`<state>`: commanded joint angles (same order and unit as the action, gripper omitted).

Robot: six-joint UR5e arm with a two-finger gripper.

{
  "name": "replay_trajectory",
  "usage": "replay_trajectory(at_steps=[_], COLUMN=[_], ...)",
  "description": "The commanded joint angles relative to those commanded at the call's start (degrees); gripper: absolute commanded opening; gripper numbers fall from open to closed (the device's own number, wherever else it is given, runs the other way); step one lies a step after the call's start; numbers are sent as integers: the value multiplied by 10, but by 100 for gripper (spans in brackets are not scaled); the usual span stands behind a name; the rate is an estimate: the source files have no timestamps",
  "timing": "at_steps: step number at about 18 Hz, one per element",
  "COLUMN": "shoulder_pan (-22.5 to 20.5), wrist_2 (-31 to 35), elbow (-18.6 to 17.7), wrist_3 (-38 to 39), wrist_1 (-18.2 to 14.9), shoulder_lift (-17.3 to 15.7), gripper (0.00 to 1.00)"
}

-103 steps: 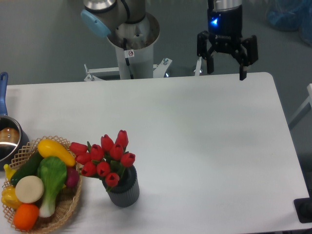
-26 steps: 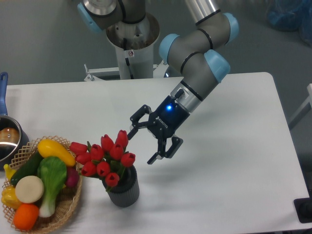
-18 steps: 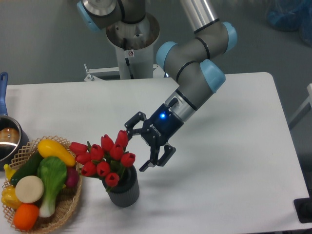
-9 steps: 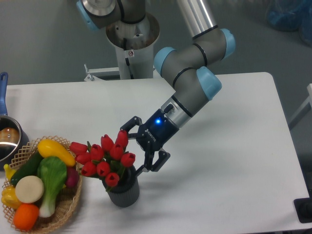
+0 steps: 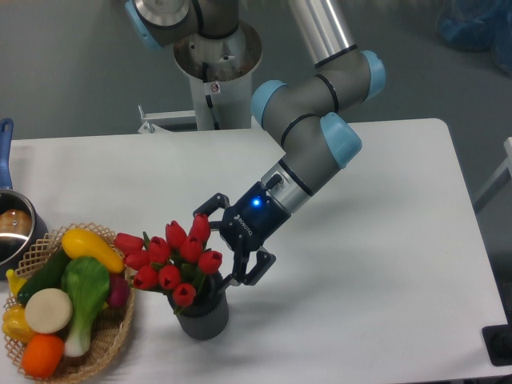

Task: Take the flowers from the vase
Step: 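Close the gripper on the tulip bouquet stems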

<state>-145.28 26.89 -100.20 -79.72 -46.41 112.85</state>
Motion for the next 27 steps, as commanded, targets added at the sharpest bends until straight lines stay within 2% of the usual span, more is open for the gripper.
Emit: replay_trajectory(at_steps=[2, 14, 15, 19, 23, 24, 26, 27], shoulder_pan=[6, 18, 18, 17, 15, 15, 14, 13], wrist_2=[0, -1, -1, -10, -10, -10, -10, -10], elbow=[8, 7, 7, 8, 8, 8, 8, 9], wrist_3=[5, 5, 5, 5, 4, 3, 3, 3], wrist_1=[0, 0, 0, 0, 0, 0, 0, 0], shoulder_lift=[10, 11, 11, 10, 11, 11, 11, 11], gripper=[100, 100, 95, 63, 44, 44, 32, 31])
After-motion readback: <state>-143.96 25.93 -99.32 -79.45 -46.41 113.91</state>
